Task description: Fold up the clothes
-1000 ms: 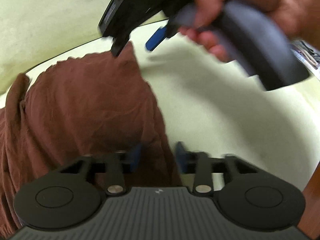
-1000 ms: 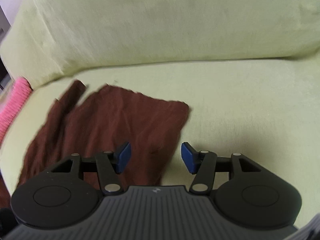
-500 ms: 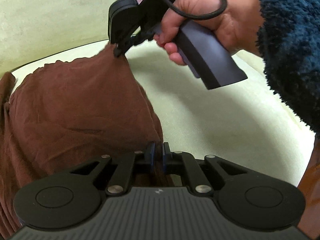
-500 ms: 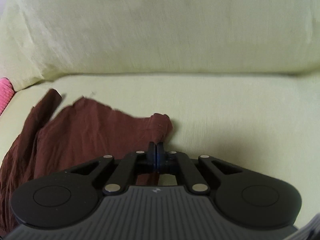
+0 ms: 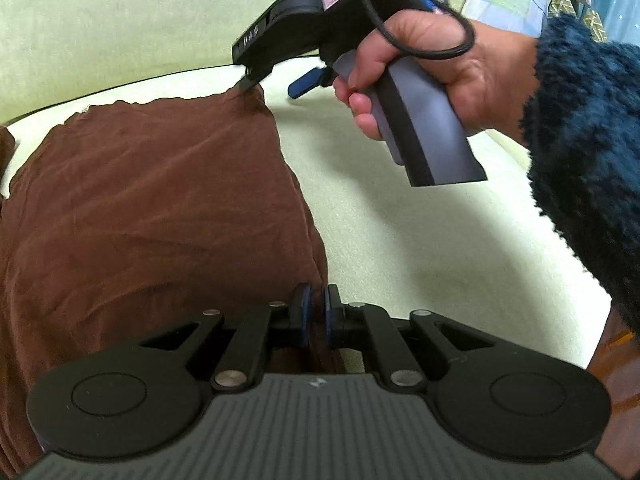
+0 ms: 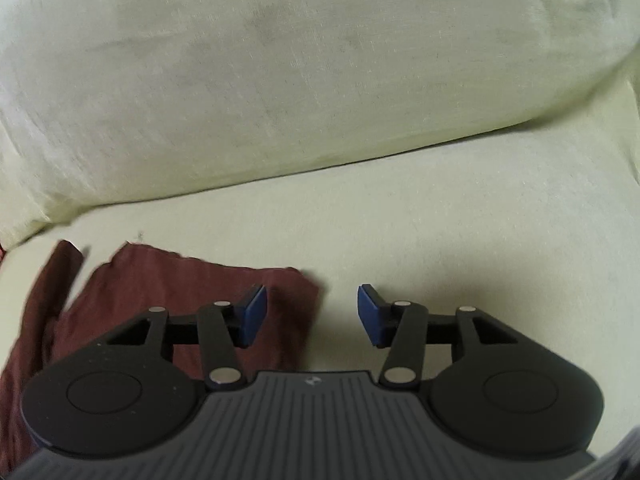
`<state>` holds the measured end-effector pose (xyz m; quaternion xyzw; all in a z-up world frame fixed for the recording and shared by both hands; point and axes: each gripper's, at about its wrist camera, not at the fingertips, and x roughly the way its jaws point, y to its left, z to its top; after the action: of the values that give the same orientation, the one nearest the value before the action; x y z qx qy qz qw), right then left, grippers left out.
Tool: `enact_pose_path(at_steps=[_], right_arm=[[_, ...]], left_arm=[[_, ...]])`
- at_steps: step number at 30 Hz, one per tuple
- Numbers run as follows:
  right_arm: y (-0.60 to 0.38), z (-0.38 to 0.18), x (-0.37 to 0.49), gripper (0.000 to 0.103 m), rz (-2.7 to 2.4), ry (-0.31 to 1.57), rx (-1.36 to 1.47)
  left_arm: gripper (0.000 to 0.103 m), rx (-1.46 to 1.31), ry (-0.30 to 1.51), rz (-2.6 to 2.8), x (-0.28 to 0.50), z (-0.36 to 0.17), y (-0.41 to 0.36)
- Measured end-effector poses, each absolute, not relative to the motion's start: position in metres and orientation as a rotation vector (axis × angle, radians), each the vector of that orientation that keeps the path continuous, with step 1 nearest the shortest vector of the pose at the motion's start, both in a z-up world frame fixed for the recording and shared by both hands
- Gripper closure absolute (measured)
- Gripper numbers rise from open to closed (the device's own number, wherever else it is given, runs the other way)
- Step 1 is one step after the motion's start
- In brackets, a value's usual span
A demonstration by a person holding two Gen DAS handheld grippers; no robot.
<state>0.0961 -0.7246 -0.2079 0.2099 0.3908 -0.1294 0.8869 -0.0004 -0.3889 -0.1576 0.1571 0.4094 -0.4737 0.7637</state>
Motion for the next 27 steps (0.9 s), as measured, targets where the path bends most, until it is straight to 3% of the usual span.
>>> enact_pose_path(at_steps=[1, 10, 11, 12, 13, 14, 16, 21, 22, 24, 26, 27], right_arm=[[-0.722, -0.212, 0.099, 0.101, -0.26, 0.832, 0.422], [-0.718, -0.204, 0.102, 0.102, -0.445, 0.801, 0.292], [-0.716, -0.21, 0.102, 0.096, -0.442, 0.828, 0.261], [-0.714, -0.213, 0.1, 0.091, -0.446, 0.83, 0.246], [-0.714, -0.21, 0.095, 0.071, -0.464, 0.809, 0.246], [-0.716, -0.205, 0.088, 0.056, -0.479, 0.781, 0.27], [-0.719, -0.194, 0.069, 0.052, -0.489, 0.717, 0.339], [-0.717, -0.178, -0.01, 0.052, -0.338, 0.614, 0.553], [-0.714, -0.18, -0.025, 0.053, -0.303, 0.603, 0.563], [-0.694, -0.192, -0.059, 0.067, -0.198, 0.594, 0.586], [-0.663, -0.208, -0.09, 0.093, -0.123, 0.63, 0.572], [-0.652, -0.216, -0.1, 0.094, -0.147, 0.665, 0.535]], left_arm=[[0.098, 0.342, 0.887, -1.034, 0.001, -0.158, -0.389], [0.095, 0.327, 0.908, -1.139, 0.007, -0.157, -0.388], [0.091, 0.322, 0.908, -1.149, 0.009, -0.158, -0.387], [0.076, 0.311, 0.913, -1.161, 0.01, -0.157, -0.385], [0.069, 0.297, 0.92, -1.176, 0.01, -0.155, -0.381], [0.069, 0.283, 0.928, -1.19, 0.011, -0.153, -0.377], [0.069, 0.266, 0.919, -1.233, 0.006, -0.144, -0.365], [0.069, 0.358, 0.87, -1.306, -0.015, -0.146, -0.327], [0.069, 0.397, 0.862, -1.292, -0.02, -0.152, -0.314], [0.069, 0.442, 0.853, -1.271, -0.026, -0.162, -0.297], [0.069, 0.46, 0.841, -1.264, -0.028, -0.166, -0.286], [0.069, 0.464, 0.839, -1.263, -0.029, -0.164, -0.278]])
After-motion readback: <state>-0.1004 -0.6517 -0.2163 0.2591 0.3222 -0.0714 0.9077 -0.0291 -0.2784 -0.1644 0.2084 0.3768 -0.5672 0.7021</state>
